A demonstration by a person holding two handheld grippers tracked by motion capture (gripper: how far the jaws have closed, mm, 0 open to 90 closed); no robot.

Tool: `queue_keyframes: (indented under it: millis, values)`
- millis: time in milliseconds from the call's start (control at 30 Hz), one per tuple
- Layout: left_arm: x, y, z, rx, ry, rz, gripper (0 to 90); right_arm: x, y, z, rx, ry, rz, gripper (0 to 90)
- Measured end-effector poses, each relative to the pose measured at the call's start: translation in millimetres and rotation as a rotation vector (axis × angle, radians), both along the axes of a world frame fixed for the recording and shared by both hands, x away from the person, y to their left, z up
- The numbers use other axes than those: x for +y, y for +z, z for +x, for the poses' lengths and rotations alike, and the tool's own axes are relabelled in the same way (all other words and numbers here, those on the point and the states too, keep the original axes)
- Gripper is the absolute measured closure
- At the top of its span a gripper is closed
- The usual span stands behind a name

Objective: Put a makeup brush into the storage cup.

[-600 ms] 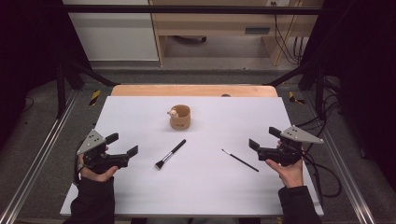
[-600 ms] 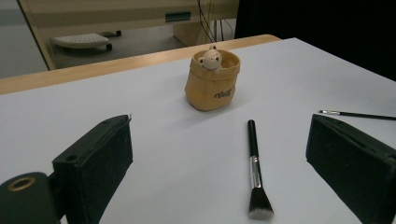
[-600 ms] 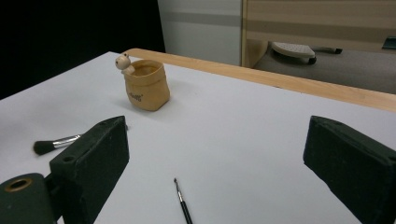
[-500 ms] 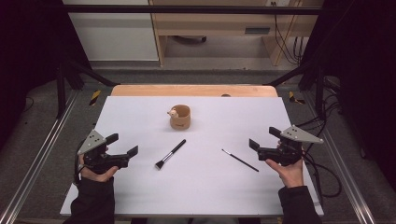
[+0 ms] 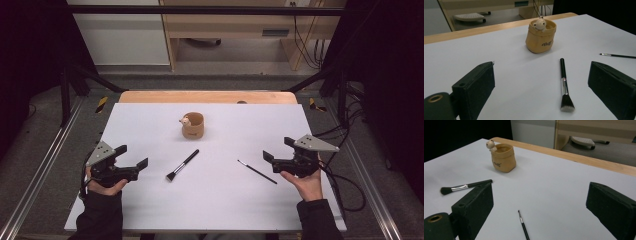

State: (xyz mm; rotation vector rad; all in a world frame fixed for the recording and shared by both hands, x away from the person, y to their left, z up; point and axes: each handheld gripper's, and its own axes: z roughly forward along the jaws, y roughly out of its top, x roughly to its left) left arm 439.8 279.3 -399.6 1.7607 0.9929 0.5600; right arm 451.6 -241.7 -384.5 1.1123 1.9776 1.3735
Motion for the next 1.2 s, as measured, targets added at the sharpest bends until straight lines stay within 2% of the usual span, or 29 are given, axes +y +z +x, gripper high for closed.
queue_keyframes:
  millis: [267,433,500,533,933,1200]
  values:
    - [-4.3,-2.4,1.0,0.006,-0.011,0.013,6.1,14.0,-4.4,5.8,0.041,0.018,-0.039,8.7]
    - [-5.8,-3.5,1.4,0.009,-0.013,0.021,6.1,23.9,-12.9,13.8,0.103,0.019,-0.085,9.5]
    - [-6.4,-3.7,1.6,0.009,-0.015,0.023,6.1,25.3,-15.0,15.5,0.112,0.022,-0.096,9.6]
    - [-7.0,-4.0,1.4,0.011,-0.016,0.028,6.1,28.0,-18.6,17.8,0.138,0.021,-0.110,9.7]
    - [-9.5,-5.5,2.0,0.014,-0.019,0.038,6.2,35.6,-29.8,25.4,0.186,0.032,-0.139,11.1]
    - [-12.7,-8.5,3.3,0.023,-0.019,0.052,6.3,35.7,-33.3,28.6,0.191,0.019,-0.151,11.5]
